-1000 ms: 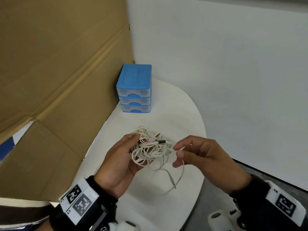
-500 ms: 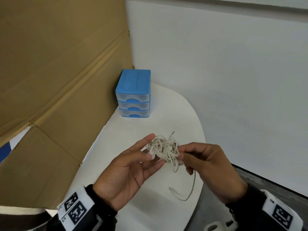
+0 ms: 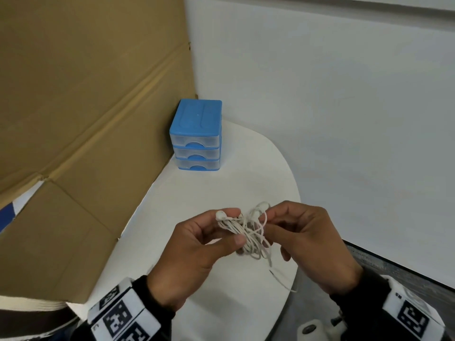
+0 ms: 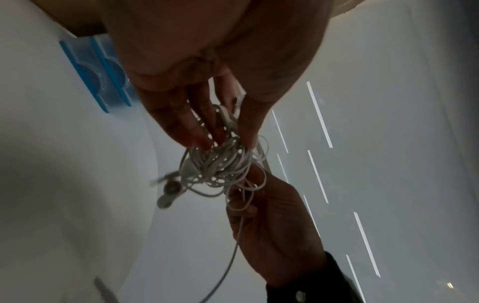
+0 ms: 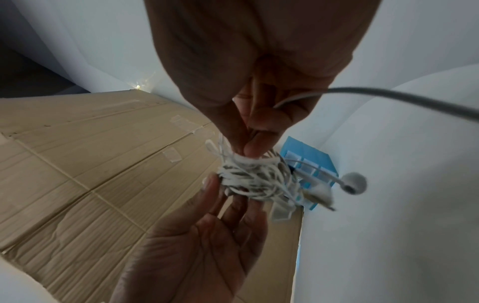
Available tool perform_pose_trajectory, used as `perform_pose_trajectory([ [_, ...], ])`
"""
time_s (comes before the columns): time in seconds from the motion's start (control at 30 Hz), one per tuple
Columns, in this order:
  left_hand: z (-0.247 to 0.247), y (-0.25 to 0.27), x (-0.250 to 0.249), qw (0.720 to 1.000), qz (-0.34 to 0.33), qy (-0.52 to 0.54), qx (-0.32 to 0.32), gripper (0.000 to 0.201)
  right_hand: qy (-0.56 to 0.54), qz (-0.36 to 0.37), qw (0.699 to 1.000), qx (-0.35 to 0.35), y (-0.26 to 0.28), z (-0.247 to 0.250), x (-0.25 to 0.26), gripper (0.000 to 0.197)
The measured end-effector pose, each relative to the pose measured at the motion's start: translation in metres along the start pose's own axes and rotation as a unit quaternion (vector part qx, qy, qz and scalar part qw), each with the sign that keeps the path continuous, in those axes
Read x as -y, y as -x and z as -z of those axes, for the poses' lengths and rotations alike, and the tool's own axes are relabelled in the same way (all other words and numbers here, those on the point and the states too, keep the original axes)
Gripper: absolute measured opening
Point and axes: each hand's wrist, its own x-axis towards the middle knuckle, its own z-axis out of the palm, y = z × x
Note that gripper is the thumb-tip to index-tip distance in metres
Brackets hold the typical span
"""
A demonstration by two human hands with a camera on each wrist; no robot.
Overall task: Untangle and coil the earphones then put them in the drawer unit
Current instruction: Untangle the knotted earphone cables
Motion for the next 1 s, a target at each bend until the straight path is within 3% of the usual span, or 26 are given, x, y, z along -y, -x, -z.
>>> perform_pose_trajectory([
  [0.13, 0.002, -0.001, -0.006, 1.000, -0.018, 0.021, 0.008, 0.040, 0.008, 0.018, 1.000, -0.004, 0.000, 0.000, -0.001, 0.006],
  [0.27, 0.004, -0.002, -0.007, 0.999, -0.032, 0.003, -0.028, 0.036, 0.022, 0.038, 0.999, -0.020, 0.001, -0.004, -0.002, 0.007],
  [0.37, 0.005, -0.003, -0.007, 0.999, -0.035, -0.009, -0.011, 0.048, 0.025, 0.027, 0.998, -0.054, 0.001, -0.003, -0.002, 0.007],
  [0.53, 0.008, -0.002, -0.002, 0.999, 0.019, 0.014, 0.039, 0.071, 0.065, 0.010, 0.995, -0.077, -0.002, 0.000, -0.007, 0.010],
  [0.77, 0.011, -0.009, 0.000, 0.984, 0.085, 0.142, 0.064, 0.057, 0.076, 0.019, 0.996, -0.033, -0.002, -0.001, -0.009, 0.011],
  [0.9, 0.012, -0.010, -0.004, 0.964, 0.133, 0.221, 0.064, 0.047, 0.021, -0.018, 1.000, 0.005, 0.000, -0.005, -0.014, 0.010],
  [1.0, 0.011, -0.007, -0.010, 0.956, 0.147, 0.249, 0.058, 0.044, -0.011, -0.003, 1.000, 0.024, 0.003, -0.008, -0.009, 0.010],
])
